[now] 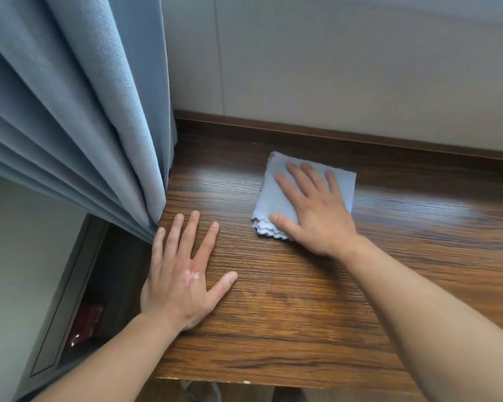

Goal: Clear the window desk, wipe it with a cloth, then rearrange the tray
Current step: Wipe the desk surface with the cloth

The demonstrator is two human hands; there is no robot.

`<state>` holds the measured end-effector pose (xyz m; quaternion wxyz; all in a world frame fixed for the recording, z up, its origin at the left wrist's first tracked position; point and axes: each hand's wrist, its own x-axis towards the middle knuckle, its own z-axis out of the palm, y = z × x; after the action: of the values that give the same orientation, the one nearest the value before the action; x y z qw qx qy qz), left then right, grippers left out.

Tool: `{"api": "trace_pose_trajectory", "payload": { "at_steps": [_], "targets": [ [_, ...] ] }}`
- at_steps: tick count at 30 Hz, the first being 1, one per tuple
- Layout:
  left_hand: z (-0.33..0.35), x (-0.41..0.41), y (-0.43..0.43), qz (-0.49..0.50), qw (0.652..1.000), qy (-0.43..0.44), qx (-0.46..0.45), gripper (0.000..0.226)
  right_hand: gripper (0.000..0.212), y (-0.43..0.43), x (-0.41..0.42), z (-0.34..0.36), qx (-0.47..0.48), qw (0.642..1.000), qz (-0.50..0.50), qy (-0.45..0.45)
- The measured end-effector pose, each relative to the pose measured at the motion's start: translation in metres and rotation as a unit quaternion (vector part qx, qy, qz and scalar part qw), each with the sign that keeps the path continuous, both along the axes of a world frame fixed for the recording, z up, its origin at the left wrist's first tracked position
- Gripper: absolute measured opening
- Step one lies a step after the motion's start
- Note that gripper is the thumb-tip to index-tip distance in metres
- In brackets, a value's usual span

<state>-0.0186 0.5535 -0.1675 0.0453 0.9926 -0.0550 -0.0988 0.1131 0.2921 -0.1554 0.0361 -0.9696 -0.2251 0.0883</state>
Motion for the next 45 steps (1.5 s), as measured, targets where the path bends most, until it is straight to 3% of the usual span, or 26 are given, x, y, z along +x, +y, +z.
{"api": "trace_pose_trajectory", "payload": {
  "at_steps": [5,8,11,14,20,25,27,33,36,41,45],
  "targets": [
    [0.002,0.0,0.0,0.003,1.0,0.017,-0.011,0.085,0.082,-0.009,-0.16,-0.001,0.032,0.995,0.097,0.025],
    [0.004,0.0,0.001,0.001,1.0,0.023,-0.021,0.082,0.075,-0.02,-0.197,-0.001,0.017,0.989,0.147,0.029],
    [0.004,0.0,0.002,0.005,0.999,0.021,-0.034,0.079,0.08,-0.032,-0.157,0.001,0.008,0.986,0.153,0.063],
    [0.002,0.001,0.001,0.01,0.999,0.015,-0.036,0.077,0.081,-0.031,-0.073,0.001,-0.014,0.996,0.076,0.044],
    [0.0,0.001,0.002,0.006,0.999,-0.007,-0.035,0.077,0.081,0.05,0.043,-0.001,-0.004,1.0,0.021,0.008],
    [0.001,-0.003,0.001,0.004,0.999,-0.007,-0.036,0.078,0.08,0.062,0.028,0.001,0.007,0.996,0.084,0.005],
    [0.001,-0.003,-0.001,-0.003,1.0,-0.002,-0.027,0.079,0.08,0.019,0.009,0.0,-0.003,0.995,0.098,0.018],
    [0.001,-0.015,0.001,0.005,1.0,0.005,-0.021,0.082,0.079,-0.106,-0.044,0.012,-0.067,0.996,0.016,0.058],
    [0.0,-0.021,0.004,0.007,1.0,-0.001,-0.022,0.083,0.08,-0.068,-0.022,0.009,-0.053,0.997,0.017,0.051],
    [0.001,-0.022,0.0,0.005,1.0,-0.012,-0.025,0.087,0.079,0.08,0.043,0.002,-0.002,0.993,0.12,0.013],
    [0.0,-0.021,0.0,0.015,0.999,-0.03,-0.028,0.086,0.077,0.173,0.056,-0.002,0.008,0.991,0.136,-0.003]
  ]
}}
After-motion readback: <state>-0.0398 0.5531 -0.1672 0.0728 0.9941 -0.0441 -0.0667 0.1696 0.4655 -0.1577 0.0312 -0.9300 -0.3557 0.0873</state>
